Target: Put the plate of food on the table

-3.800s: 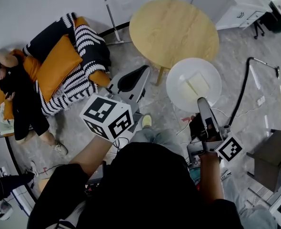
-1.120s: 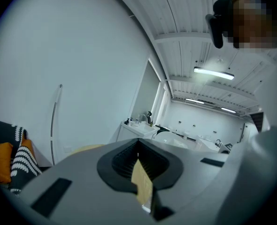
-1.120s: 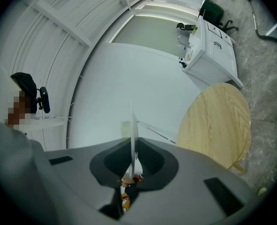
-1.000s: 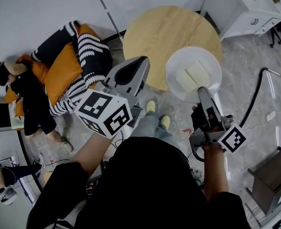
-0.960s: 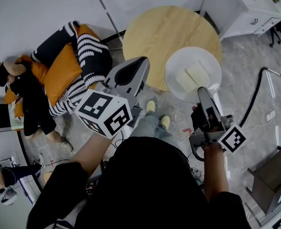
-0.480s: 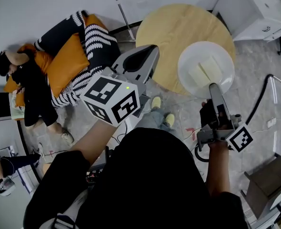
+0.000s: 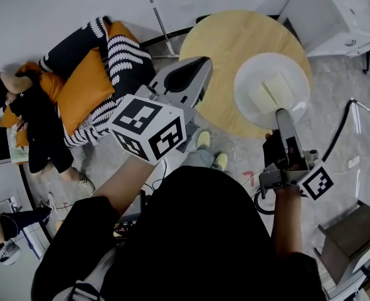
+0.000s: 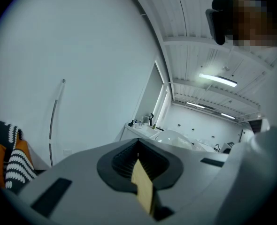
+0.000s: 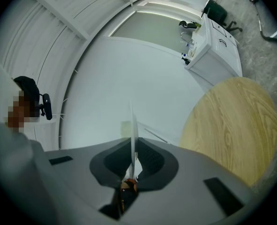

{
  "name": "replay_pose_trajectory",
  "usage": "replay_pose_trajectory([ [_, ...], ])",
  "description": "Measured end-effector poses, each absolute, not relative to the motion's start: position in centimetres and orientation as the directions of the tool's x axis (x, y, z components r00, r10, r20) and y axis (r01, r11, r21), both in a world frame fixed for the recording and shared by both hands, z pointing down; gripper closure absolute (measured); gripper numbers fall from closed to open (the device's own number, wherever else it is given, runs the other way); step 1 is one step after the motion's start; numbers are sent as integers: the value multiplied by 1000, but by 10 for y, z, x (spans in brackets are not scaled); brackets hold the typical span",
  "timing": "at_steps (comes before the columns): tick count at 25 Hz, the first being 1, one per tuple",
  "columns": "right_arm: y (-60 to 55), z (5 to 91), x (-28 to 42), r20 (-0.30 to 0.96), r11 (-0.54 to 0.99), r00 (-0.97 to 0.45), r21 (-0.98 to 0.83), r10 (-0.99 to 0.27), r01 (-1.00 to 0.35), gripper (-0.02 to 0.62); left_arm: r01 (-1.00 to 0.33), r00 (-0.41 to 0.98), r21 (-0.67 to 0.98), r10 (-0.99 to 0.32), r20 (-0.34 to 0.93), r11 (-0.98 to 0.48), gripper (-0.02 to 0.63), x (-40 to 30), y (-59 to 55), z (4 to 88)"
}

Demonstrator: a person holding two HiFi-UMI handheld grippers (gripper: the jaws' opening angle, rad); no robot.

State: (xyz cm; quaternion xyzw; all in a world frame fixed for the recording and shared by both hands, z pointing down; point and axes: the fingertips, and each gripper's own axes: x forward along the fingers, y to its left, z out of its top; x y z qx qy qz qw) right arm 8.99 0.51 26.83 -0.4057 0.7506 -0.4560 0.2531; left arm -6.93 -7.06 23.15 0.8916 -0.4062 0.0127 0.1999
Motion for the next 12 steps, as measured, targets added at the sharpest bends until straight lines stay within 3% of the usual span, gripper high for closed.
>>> replay_pose_trajectory([
  [12,-18,259,84,-22,264,-515,-877,-857,-402,568,-700,698,355,-699,157,-619,600,-71,-93,228],
])
